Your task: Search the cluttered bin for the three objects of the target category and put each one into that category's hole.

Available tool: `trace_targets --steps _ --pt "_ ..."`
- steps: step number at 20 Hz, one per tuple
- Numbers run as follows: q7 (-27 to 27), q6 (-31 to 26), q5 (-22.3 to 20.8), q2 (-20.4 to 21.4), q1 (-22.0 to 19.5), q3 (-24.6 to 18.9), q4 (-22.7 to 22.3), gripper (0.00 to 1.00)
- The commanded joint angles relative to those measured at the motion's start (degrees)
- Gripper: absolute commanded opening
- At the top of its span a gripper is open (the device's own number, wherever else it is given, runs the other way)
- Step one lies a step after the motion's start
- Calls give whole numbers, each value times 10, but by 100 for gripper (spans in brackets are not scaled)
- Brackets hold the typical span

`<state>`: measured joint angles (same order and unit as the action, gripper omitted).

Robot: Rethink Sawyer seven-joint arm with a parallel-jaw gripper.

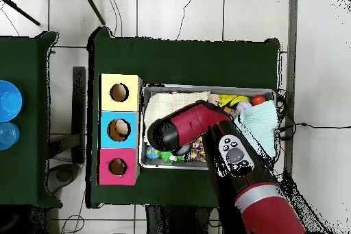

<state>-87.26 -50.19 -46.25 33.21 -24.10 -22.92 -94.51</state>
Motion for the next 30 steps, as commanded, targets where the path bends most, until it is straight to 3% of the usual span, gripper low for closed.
trace_targets --steps 1,13,14,30 --pt "56 9 -69 -36 -8 29 31 100" --pt "64 -42 -80 -47 3 48 34 100" --pt "64 -42 -76 -47 5 50 31 0" --pt "62 -29 -55 -38 -2 44 15 0"
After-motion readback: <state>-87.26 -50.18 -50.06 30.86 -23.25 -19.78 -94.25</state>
